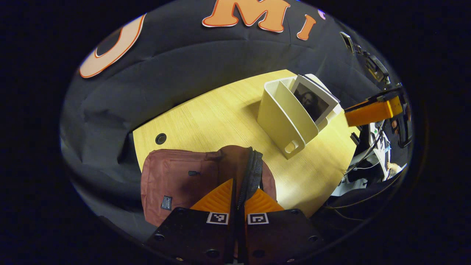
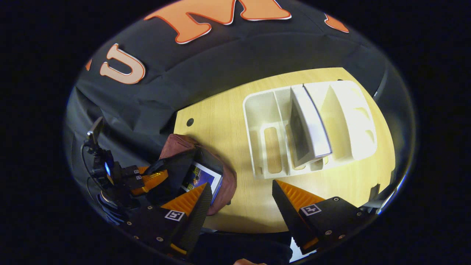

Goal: Open the schoolbag, grab two books from the bookshelf and put them into the schoolbag.

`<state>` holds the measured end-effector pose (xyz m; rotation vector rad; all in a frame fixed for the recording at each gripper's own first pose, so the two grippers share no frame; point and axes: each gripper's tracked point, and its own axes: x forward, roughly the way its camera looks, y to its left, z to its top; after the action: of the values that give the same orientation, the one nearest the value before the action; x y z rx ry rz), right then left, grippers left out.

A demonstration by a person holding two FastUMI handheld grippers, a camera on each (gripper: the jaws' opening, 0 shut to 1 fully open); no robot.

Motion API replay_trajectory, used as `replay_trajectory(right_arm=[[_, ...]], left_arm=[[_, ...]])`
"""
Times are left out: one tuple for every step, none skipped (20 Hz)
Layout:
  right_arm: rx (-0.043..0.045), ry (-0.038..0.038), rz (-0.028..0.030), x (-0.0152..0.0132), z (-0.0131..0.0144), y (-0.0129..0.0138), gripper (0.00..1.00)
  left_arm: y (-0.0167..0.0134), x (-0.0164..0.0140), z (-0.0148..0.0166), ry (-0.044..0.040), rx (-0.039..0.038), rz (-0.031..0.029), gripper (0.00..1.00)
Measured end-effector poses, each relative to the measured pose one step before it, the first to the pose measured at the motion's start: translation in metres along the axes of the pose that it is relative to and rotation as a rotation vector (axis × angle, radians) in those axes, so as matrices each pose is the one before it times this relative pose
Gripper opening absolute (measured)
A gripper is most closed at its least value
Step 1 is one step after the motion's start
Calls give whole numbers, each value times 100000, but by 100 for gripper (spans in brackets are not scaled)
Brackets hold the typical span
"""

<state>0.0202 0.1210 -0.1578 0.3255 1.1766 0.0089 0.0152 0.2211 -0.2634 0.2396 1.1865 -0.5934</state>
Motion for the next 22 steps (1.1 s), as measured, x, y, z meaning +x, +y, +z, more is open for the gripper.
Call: replay_trajectory(right_arm=[[-1388, -468, -398, -685, 649, -405, 98], [-2085, -318, -1456, -512, 707, -659, 98], [-1407, -422, -1912, -342, 645, -795, 98], [-651, 42, -1465, -378, 681, -717, 98], [495, 396, -775, -184, 458, -379, 98], [-488, 806, 908, -142, 539, -238, 98], [-820, 362, -909, -49, 569, -622, 98], [-1274, -532, -1689, 392, 881, -752, 98], [-956, 650, -2097, 541, 385, -845, 98], [61, 1101, -450, 552, 419, -677, 98], [-305, 2181, -505, 796, 186, -358, 98], [-1043, 1421, -1425, 1248, 430, -663, 98], [-1346, 2105, -1930, 1107, 223, -847, 98], [198, 1709, -1411, 930, 257, -627, 98], [152, 2068, -36, 1002, 215, -268, 98], [-161, 781, -1020, 1194, 253, -491, 98], [-1107, 1157, -823, 1036, 273, -491, 98], [-69, 974, -1373, 890, 161, -454, 98], [-197, 1659, -52, 789, 72, -113, 98], [495, 1667, -848, 772, 43, -317, 98], [69, 1325, -17, 772, 85, -100, 98], [-164, 1481, -524, 541, 25, -246, 97]], left_arm=[[14, 91, 61, 72, -395, 268, 5], [-83, 82, -28, 241, -97, 102, 5], [22, 90, 70, 365, -488, 270, 5], [26, 152, -62, 476, -611, 181, 5], [1, 199, 43, 357, -739, 351, 5], [-34, 81, 68, 158, -738, 181, 5], [-43, 167, 128, 128, -762, 315, 5], [-25, 133, -73, 279, -944, 148, 5], [-11, 251, 24, 298, -823, 308, 5], [57, 100, -33, 437, -1100, 307, 5], [26, 192, -67, 446, -884, 246, 5], [46, 123, -45, 478, -1253, 460, 5], [-9, 62, -65, 311, -746, 318, 5], [93, 144, -100, 452, -1087, 574, 5], [62, 115, -27, 353, -744, 396, 5], [126, 73, -82, 428, -985, 488, 5], [5, 82, -80, 525, -780, 296, 5], [103, 50, -32, 485, -697, 334, 5], [14, 45, 6, 623, -483, 415, 5], [64, 10, -108, 424, -306, 424, 5], [78, 52, 27, 504, -199, 469, 5], [-31, 186, 41, 409, -86, 168, 5]])
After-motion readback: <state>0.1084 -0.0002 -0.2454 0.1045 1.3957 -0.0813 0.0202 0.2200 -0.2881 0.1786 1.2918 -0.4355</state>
